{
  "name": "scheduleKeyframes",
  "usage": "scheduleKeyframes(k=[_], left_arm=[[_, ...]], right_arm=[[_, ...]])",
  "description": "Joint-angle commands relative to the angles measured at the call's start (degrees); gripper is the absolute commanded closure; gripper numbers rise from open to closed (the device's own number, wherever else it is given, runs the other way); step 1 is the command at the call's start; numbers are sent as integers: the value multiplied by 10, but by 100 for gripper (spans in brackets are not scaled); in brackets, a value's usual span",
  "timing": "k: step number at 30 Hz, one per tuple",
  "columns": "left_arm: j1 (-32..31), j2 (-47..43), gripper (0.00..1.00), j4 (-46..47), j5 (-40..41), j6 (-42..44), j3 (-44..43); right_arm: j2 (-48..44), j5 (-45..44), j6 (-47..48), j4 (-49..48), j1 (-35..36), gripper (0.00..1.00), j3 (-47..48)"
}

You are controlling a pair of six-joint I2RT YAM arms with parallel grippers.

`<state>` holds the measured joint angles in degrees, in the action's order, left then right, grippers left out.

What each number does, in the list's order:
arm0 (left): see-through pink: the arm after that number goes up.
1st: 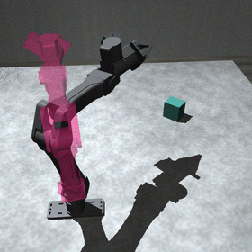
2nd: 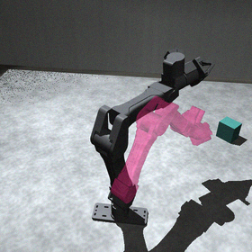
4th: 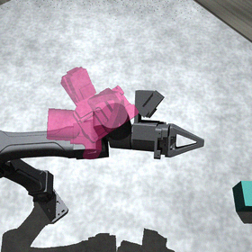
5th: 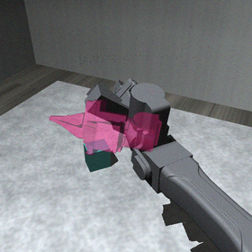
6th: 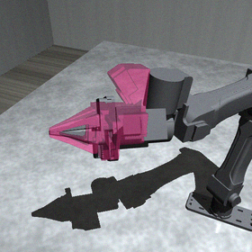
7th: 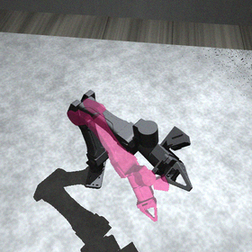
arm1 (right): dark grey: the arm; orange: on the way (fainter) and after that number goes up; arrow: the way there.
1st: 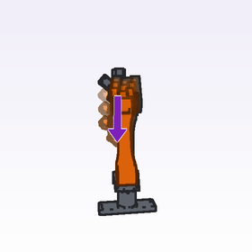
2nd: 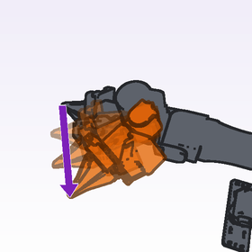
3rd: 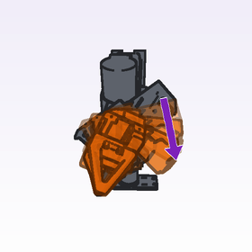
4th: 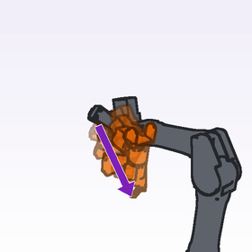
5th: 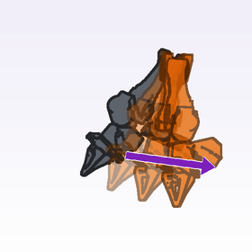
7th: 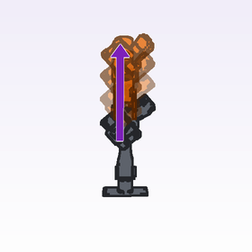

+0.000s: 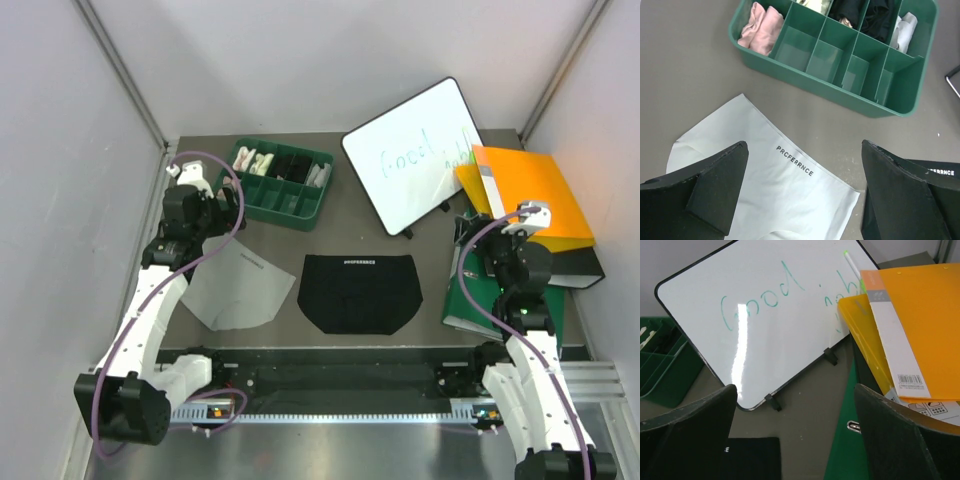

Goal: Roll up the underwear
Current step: Fold the underwear at the center of the board.

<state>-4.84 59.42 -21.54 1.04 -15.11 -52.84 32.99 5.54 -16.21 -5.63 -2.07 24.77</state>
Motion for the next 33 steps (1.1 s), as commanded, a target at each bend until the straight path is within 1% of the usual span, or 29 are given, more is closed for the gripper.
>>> scheduleKeyframes(k=[1, 5, 8, 10, 12, 13, 14, 15, 16, 17, 18, 21, 22, 23, 25, 26, 27, 30, 31, 33], left_arm=[[3, -5, 1, 12, 19, -9, -24], [3, -15, 1, 11, 37, -4, -18], [3, -12, 1, 5, 46, 1, -9], [3, -7, 1, 5, 32, 1, -12], [3, -2, 2, 8, -7, 6, -14], [2, -1, 3, 8, -7, 7, -15], [2, 2, 8, 6, -24, 7, -15], [-1, 4, 10, 3, -23, 7, -15], [-3, 8, 12, 1, -19, 6, -16], [-15, 12, 13, -3, -15, 4, -17], [-23, 17, 15, -8, -15, 4, -23], [-53, 38, 15, -10, -29, 0, -31], [-57, 48, 16, -9, -51, -4, -31], [-67, 53, 17, -10, -59, -18, -31], [-86, 63, 18, -7, -61, -32, -33], [-112, 66, 19, -5, -55, -41, -34], [-125, 69, 19, -4, -47, -46, -35], [-156, 83, 18, 18, -39, -67, -24], [-159, 88, 19, 28, -43, -75, -16], [-162, 96, 19, 62, -70, -99, 5]], right_arm=[[-9, -31, -14, -10, -7, 1, 6], [0, -40, -21, -2, -6, 1, 12], [13, -22, -28, 7, -6, 2, 23], [28, 0, -41, 22, -5, 7, 35], [43, 19, -59, 30, 6, 12, 44], [49, 23, -65, 32, 18, 13, 48], [67, 21, -68, 35, 37, 14, 50], [76, 8, -77, 38, 77, 17, 54], [87, 1, -82, 43, 97, 17, 59], [109, -6, -87, 50, 116, 19, 62], [125, -17, -93, 54, 161, 20, 65], [188, -26, -102, 55, 211, 21, 77], [203, -20, -106, 55, 211, 23, 82], [224, -11, -106, 69, 211, 30, 87], [279, -14, -100, 95, 211, 33, 114], [294, -19, -95, 103, 212, 38, 120], [319, -25, -86, 114, 212, 40, 127], [343, -42, -70, 117, 211, 43, 133], [357, -43, -64, 116, 211, 44, 135], [374, -47, -52, 124, 211, 49, 142]])
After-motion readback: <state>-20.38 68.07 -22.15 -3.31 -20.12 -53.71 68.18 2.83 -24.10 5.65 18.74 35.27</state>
